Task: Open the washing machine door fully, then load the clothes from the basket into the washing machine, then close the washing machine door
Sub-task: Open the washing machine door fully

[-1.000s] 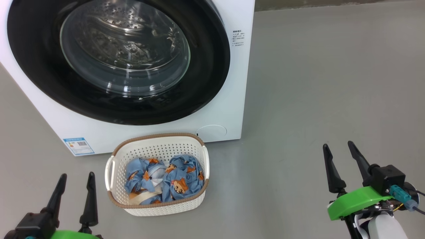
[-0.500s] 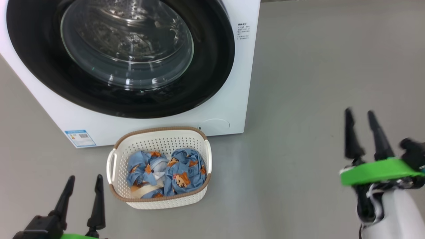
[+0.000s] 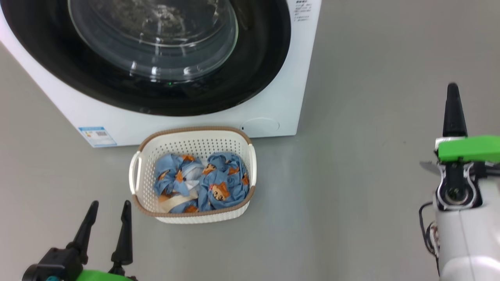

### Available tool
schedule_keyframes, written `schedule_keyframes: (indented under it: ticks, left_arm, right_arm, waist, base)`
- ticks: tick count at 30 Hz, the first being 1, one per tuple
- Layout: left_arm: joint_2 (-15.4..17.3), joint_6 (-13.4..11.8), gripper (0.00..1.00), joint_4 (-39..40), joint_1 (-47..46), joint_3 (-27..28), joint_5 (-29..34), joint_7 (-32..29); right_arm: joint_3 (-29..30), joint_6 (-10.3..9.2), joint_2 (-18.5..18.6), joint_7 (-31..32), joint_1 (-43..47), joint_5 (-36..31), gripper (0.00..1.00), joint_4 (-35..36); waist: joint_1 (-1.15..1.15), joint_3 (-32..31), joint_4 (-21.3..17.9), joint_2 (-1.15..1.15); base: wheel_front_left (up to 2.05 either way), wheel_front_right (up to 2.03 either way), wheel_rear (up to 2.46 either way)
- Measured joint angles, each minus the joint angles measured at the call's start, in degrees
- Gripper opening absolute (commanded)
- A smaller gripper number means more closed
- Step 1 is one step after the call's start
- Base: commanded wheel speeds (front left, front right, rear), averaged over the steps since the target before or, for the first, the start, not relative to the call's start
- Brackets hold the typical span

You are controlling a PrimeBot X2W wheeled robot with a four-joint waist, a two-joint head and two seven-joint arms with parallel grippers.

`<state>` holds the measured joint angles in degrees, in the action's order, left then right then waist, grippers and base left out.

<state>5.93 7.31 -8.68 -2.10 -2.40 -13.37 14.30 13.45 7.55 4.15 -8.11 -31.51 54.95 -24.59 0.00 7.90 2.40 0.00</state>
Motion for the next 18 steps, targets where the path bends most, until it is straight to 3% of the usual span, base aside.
schedule_keyframes:
  ticks: [9, 18]
  left_arm:
    - [-0.18, 0.00, 1.00, 0.53, -2.18, -1.48, -0.42, 0.00]
    - [-0.75, 0.00, 1.00, 1.37, -4.75, -3.86, -0.54, 0.00]
  right_arm:
    - [1.22, 0.00, 1.48, 10.92, -8.95, 9.83, 0.00, -6.17]
    - [2.99, 0.00, 2.79, 20.18, -20.36, 13.32, 0.00, -14.28]
  waist:
    - [0.00, 3.33, 1.58, 0.00]
    - [0.00, 6.79, 3.38, 0.00]
  base:
    - [0.00, 0.00, 0.00]
    - [0.00, 0.00, 0.00]
